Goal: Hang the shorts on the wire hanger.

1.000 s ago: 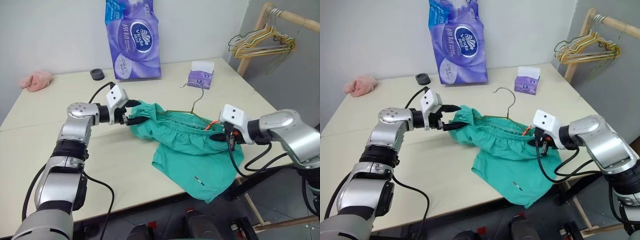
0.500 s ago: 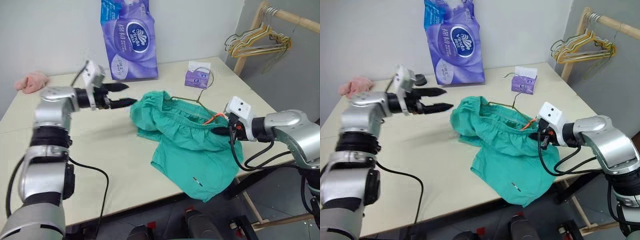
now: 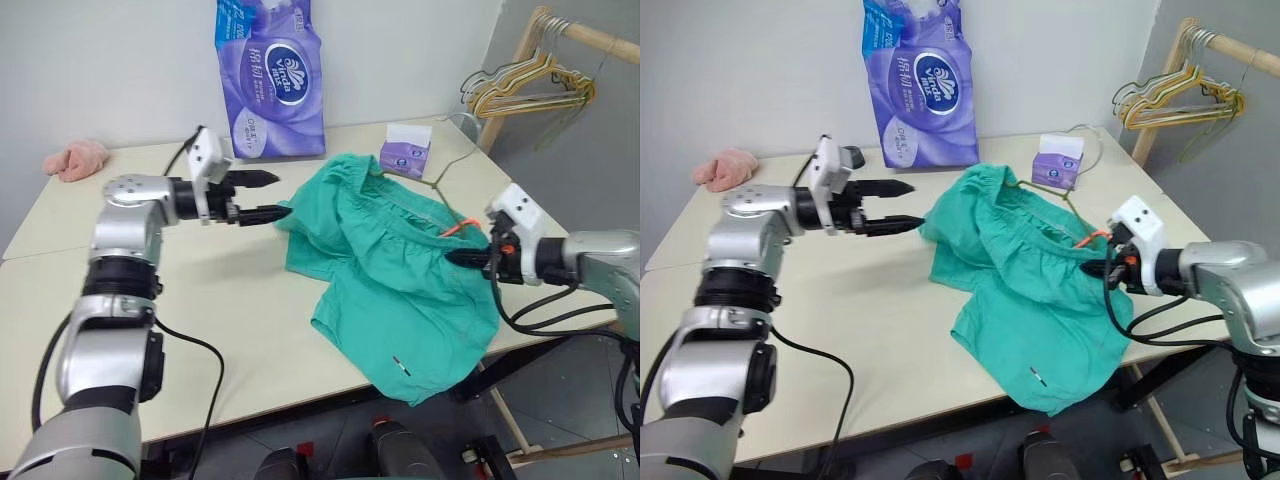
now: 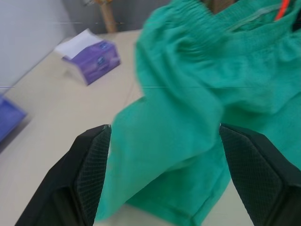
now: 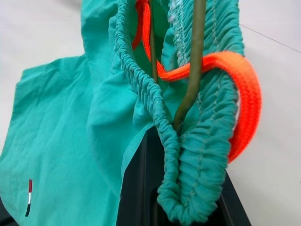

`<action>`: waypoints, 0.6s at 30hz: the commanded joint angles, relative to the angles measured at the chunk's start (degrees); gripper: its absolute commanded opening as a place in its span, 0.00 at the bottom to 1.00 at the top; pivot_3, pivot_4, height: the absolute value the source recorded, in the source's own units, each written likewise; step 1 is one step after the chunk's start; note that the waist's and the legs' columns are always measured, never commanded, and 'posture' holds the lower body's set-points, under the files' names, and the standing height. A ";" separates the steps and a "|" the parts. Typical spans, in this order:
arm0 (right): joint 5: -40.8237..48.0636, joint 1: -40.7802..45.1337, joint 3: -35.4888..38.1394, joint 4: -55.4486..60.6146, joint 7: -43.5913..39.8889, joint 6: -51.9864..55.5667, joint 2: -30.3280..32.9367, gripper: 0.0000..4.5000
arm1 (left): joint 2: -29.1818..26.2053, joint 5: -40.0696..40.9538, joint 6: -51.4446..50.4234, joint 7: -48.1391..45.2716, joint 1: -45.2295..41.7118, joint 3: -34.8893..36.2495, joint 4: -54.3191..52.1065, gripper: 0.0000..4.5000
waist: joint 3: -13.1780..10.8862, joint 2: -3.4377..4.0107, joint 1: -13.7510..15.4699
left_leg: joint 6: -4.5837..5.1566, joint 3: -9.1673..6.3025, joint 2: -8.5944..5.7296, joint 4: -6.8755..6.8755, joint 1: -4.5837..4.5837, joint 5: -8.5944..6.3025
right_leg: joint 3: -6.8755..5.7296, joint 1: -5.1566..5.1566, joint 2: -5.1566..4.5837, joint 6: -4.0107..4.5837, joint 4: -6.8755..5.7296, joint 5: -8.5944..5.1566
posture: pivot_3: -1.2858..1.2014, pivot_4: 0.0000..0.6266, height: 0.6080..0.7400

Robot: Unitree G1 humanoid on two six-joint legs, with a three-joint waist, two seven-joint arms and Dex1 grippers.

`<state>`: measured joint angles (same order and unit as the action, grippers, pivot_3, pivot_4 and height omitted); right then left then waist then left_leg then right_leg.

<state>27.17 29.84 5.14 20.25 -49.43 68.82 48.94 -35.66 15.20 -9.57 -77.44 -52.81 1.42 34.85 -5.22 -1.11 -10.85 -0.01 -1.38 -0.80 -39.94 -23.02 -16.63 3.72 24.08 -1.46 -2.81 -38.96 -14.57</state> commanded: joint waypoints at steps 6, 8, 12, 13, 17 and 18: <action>6.34 -5.12 26.27 7.20 7.46 23.27 0.86 0.00 | 11.02 7.69 -18.44 10.67 4.58 -4.09 -28.56 0.86 | 0.00 0.02 -0.69 | 0.01 0.01 0.02 0.04 0.03 -0.01 | 0.04 -0.01 0.05 -0.01 -0.03 0.00 | 0.38 0.13 1.00; 7.34 -8.10 30.73 7.24 10.53 23.68 1.02 0.00 | 13.45 8.18 -21.41 12.33 4.89 -6.72 -32.99 0.86 | 0.00 0.02 -0.80 | 0.02 0.01 0.05 0.06 0.03 -0.01 | 0.04 -0.04 0.09 -0.01 0.00 0.00 | 0.38 0.14 1.00; 11.17 -15.84 39.82 8.22 18.50 23.68 0.28 0.00 | 18.09 7.52 -24.58 14.73 4.02 -13.75 -39.39 0.86 | -0.06 0.12 -1.40 | 0.04 0.11 0.03 0.06 0.06 -0.02 | 0.15 -0.09 0.19 -0.07 0.02 -0.03 | 0.36 0.18 1.00; 11.84 -17.13 41.72 8.94 21.07 23.68 -0.10 0.00 | 19.19 6.97 -24.50 14.92 3.25 -15.28 -39.40 0.86 | -0.10 0.19 -1.64 | 0.06 0.13 0.02 0.06 0.11 -0.04 | 0.17 -0.13 0.28 -0.09 0.03 -0.05 | 0.35 0.19 1.00; 15.04 -19.94 48.44 11.60 31.34 23.68 -1.01 0.00 | 23.06 6.90 -23.78 16.01 0.86 -17.64 -38.25 0.86 | -0.61 0.65 -3.02 | 0.27 0.28 -0.10 0.08 0.25 -0.16 | 0.34 -0.38 0.41 -0.27 0.10 -0.19 | 0.34 0.23 1.00; 16.47 -20.24 50.07 11.95 34.20 23.68 -1.23 0.00 | 24.49 6.77 -23.56 16.82 -0.03 -17.82 -37.07 0.86 | -0.90 0.77 -3.49 | 0.32 0.31 -0.13 0.09 0.25 -0.19 | 0.36 -0.43 0.41 -0.33 0.11 -0.24 | 0.34 0.24 1.00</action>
<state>41.27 9.26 51.16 29.63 -19.37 92.06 47.05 -12.22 22.23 -34.30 -62.08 -50.53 -16.54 -2.23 -6.12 -0.34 -14.34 0.41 -1.06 -0.99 -39.85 -22.68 -16.88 4.10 23.49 -1.07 -3.47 -38.85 -15.04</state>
